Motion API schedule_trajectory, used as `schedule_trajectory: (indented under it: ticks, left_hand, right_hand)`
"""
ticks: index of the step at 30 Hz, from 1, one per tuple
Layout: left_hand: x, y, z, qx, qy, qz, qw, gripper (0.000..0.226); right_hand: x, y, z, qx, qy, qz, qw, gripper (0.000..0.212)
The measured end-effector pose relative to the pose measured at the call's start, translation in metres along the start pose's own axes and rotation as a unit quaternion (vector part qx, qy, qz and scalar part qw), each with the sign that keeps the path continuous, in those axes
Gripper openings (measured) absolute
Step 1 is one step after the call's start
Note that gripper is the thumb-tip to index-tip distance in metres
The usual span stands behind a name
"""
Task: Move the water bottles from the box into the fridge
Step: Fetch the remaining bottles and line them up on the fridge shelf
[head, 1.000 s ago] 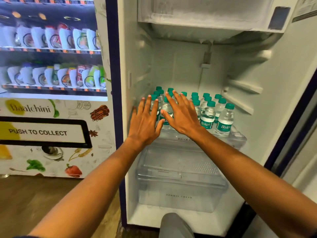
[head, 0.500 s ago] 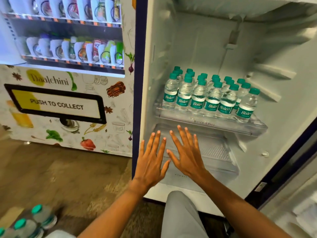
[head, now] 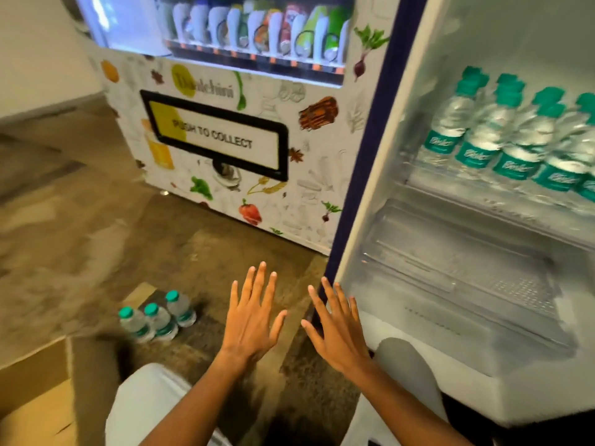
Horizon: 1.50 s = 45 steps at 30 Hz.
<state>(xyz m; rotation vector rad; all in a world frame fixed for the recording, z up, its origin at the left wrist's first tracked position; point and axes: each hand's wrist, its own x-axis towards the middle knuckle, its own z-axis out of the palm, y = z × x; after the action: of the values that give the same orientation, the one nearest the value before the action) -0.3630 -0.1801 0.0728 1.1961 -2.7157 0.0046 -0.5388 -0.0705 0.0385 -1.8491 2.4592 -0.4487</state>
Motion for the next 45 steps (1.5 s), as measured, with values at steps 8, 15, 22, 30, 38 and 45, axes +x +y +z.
schedule_trajectory:
  ticks: [8,15,22,30,38,45]
  left_hand:
    - [-0.046,-0.099,0.021,0.028,-0.151,-0.187,0.97,0.077]
    - [-0.037,-0.188,0.006,0.057,-0.206,-0.254,0.943,0.077]
    - [-0.038,-0.241,0.024,0.002,-0.26,-0.253,0.932,0.06]
    - [-0.033,-0.254,0.061,-0.028,-0.221,-0.253,0.941,0.069]
    - [-0.003,-0.274,0.082,-0.019,-0.216,-0.261,0.941,0.027]
    - [0.014,-0.284,0.103,-0.032,-0.165,-0.284,0.944,0.013]
  right_hand:
    - [0.026,-0.085,0.062,0.025,-0.114,-0.094,0.989,0.069]
    - [0.055,-0.149,0.092,0.038,-0.173,-0.154,0.972,0.069]
    - [0.088,-0.183,0.104,0.021,-0.186,-0.183,0.965,0.067]
    - [0.123,-0.211,0.12,0.002,-0.212,-0.183,0.96,0.071]
    - [0.149,-0.229,0.148,0.0,-0.226,-0.19,0.955,0.074]
    - [0.177,-0.241,0.174,-0.009,-0.244,-0.2,0.949,0.079]
